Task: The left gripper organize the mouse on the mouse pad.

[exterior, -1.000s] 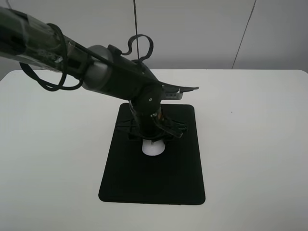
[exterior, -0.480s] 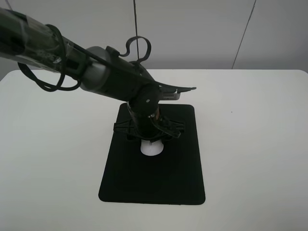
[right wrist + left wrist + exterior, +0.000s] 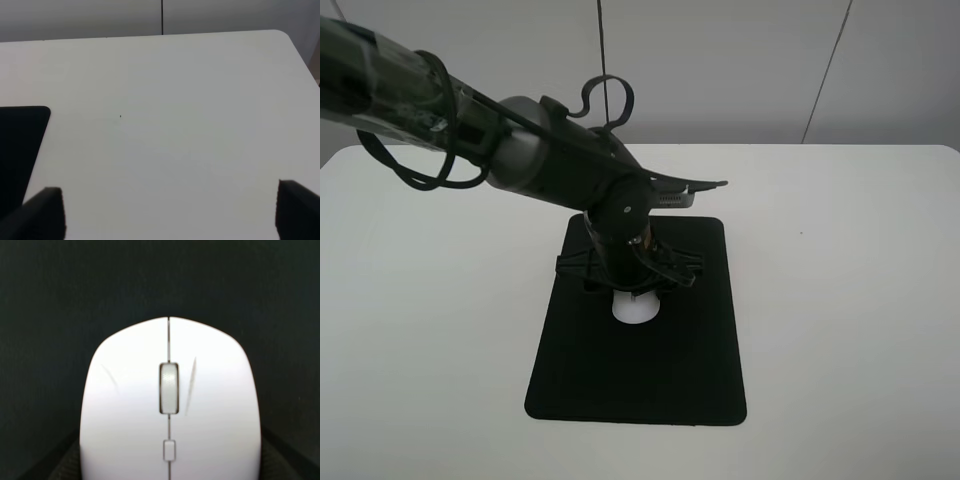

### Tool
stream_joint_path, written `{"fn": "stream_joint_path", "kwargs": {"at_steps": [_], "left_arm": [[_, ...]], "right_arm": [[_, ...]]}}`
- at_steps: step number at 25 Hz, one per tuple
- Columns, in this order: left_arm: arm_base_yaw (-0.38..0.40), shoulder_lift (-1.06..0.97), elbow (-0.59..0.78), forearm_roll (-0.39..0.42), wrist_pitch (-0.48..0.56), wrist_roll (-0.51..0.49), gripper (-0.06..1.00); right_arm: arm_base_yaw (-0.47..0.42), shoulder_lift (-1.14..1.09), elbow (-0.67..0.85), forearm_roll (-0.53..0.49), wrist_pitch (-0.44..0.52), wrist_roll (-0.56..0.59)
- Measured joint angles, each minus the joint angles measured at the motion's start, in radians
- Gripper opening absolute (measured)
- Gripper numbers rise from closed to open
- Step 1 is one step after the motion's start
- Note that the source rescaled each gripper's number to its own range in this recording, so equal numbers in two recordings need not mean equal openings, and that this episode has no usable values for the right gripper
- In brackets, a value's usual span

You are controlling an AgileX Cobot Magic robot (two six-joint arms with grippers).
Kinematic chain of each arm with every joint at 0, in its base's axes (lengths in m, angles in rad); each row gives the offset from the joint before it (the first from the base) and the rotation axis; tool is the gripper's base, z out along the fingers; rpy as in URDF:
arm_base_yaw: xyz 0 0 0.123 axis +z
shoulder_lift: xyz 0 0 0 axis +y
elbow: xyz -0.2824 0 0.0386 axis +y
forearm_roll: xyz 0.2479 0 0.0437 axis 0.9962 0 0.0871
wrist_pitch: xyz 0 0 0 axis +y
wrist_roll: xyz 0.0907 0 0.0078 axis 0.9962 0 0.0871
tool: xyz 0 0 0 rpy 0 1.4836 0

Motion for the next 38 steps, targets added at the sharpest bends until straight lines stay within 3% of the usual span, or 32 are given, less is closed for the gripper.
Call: {"fn": "stream_joint_path", "kwargs": {"at_steps": [9,10,12,13,16,23,30,38], "left_arm": [[0.0,0.0,0.0,0.006,0.011,0.01,0.02],[0.0,0.0,0.0,0.018,0.019,0.01,0.13],[0.0,0.0,0.0,0.045,0.03,0.01,0.7],[0.0,0.0,0.0,0.051,0.03,0.011,0.85],[0.0,0.0,0.0,0.057,0.029,0.012,0.99],[0.0,-0.056,0.0,0.058,0.025,0.013,1.0],[0.0,-0.251,0.0,0.155,0.075,0.021,1.0],[0.0,-0.471,0.001,0.226,0.147,0.189,1.0]], "right_arm": [[0.0,0.0,0.0,0.0,0.0,0.0],[0.0,0.0,0.0,0.0,0.0,0.0],[0.0,0.0,0.0,0.0,0.0,0.0],[0.0,0.0,0.0,0.0,0.0,0.0],[0.0,0.0,0.0,0.0,0.0,0.0],[0.0,0.0,0.0,0.0,0.0,0.0],[0.0,0.0,0.0,0.0,0.0,0.0],[0.0,0.0,0.0,0.0,0.0,0.0]]}}
